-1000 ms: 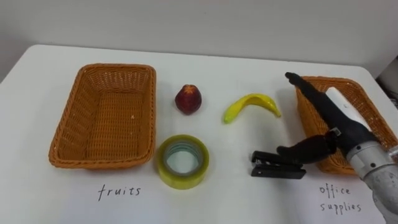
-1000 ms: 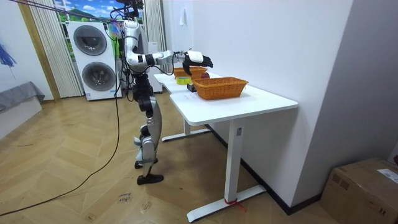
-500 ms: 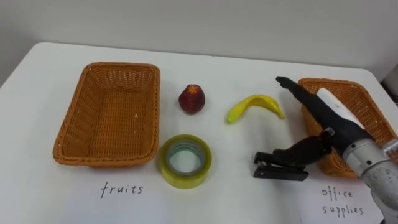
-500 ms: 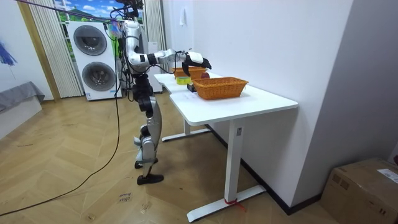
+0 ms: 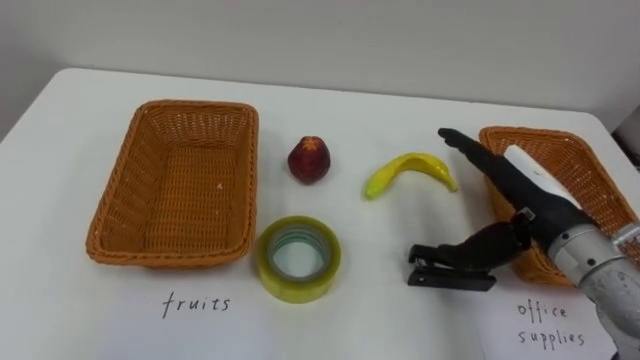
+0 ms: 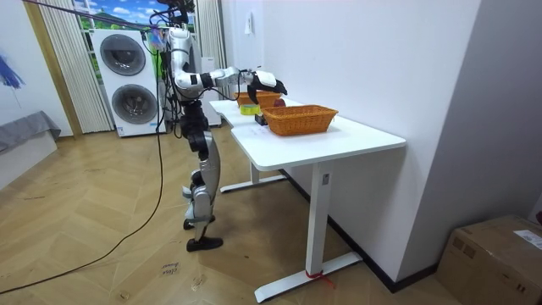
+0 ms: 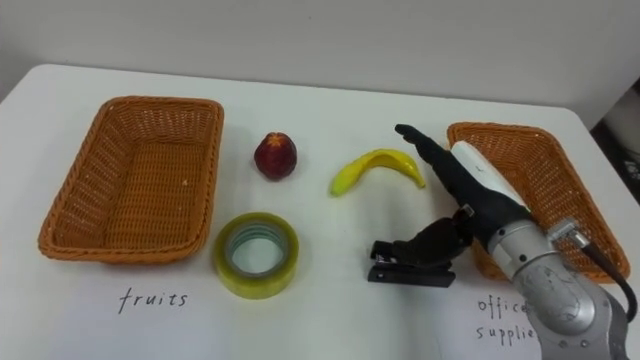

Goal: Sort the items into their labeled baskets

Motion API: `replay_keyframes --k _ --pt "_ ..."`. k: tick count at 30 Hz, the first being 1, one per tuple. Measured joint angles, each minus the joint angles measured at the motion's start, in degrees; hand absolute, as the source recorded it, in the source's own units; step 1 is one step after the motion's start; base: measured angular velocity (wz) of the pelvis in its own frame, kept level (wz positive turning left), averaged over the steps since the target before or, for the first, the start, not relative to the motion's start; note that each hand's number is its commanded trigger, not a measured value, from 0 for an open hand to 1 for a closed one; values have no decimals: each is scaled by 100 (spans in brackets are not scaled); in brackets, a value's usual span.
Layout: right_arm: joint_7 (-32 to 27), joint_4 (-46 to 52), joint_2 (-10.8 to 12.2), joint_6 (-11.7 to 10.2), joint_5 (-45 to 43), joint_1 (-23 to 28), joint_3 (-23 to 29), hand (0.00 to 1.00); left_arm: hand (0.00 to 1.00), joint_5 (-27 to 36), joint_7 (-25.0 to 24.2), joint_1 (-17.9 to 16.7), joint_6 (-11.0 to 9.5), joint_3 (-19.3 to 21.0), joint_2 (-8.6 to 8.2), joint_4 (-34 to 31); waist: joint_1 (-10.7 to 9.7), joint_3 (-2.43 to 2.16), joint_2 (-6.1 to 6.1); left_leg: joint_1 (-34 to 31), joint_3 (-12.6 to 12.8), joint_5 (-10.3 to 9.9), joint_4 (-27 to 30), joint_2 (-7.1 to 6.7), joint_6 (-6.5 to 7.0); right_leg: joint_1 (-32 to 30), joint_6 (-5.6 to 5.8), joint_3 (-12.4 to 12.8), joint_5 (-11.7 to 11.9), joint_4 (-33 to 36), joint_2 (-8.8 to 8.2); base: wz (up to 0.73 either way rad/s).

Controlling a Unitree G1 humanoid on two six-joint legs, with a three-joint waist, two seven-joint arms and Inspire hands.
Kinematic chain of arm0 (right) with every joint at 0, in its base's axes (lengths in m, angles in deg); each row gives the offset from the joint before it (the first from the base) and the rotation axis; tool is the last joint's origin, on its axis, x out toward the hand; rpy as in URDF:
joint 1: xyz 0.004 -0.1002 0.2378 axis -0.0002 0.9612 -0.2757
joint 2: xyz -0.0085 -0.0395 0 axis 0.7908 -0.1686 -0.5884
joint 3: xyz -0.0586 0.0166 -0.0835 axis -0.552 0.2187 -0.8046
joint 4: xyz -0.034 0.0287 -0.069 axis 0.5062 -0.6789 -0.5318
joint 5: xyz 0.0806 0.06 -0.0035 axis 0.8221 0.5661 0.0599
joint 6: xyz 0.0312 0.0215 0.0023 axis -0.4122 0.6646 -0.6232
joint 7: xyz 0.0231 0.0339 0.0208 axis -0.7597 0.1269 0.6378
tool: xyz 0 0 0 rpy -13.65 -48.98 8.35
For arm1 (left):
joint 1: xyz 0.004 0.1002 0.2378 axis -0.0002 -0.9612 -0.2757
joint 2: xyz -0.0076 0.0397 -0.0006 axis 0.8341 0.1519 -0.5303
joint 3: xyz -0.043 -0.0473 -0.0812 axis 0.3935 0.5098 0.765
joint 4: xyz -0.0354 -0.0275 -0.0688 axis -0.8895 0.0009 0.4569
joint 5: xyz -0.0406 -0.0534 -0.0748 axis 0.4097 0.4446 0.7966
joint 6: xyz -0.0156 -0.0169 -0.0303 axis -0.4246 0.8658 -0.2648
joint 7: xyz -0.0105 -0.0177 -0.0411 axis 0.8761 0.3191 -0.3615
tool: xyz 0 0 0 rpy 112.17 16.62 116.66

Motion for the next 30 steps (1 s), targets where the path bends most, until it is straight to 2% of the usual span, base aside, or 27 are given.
replay_keyframes --k 7,13,16,30 --pt "370 -5 0 4 2 1 -176 0 0 14 -33 107 -9 -3 9 -3 87 9 -18 3 -3 0 0 4 -1 0 -4 -5 3 3 3 0" --pt "558 -6 0 129 0 1 -407 0 0 40 -133 138 -12 -96 67 -4 98 34 -104 -16 -26 0 1 1 0 -7 -4 -18 3 -1 -1 0" --pt "607 -6 0 131 0 1 -408 0 0 40 -144 157 -12 -97 70 -4 97 32 -142 -20 -27 0 -2 0 0 -10 -4 -18 3 -4 0 0" --pt "856 -5 0 252 -83 2 -412 0 0 9 -245 223 -7 -97 94 -11 94 17 -112 -9 -18 0 7 12 -1 2 -5 -30 22 -4 7 0"
